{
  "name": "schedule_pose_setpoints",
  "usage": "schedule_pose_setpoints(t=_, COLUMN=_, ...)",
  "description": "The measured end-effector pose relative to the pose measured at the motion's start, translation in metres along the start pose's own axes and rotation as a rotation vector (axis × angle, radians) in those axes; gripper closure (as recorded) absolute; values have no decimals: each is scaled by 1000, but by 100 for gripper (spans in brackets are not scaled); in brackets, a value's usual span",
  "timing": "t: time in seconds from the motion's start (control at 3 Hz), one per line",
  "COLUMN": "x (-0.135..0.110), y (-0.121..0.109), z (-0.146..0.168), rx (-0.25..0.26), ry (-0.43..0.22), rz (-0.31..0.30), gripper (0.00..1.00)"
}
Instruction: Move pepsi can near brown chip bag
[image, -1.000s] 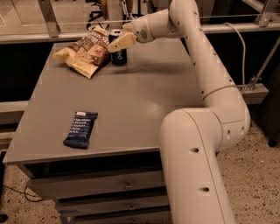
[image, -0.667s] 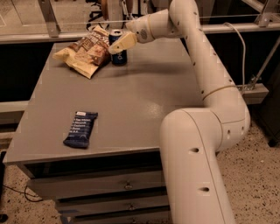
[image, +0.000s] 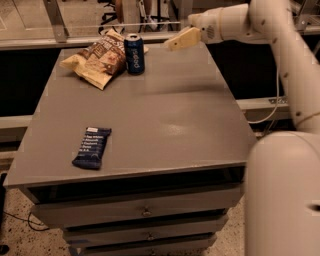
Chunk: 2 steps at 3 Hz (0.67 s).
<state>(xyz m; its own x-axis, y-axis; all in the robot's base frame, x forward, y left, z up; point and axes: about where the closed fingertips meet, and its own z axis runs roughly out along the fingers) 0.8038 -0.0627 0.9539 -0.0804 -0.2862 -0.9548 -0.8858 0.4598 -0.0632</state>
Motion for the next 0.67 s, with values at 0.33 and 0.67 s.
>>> schedule_pose_setpoints(t=0.33, x=-15, y=3, z=-72, rx=96, ry=-123, rz=16, gripper=0)
schedule_pose_setpoints(t=0.67, x=19, y=6, z=-96, rx=119, ry=-118, rz=71, gripper=0)
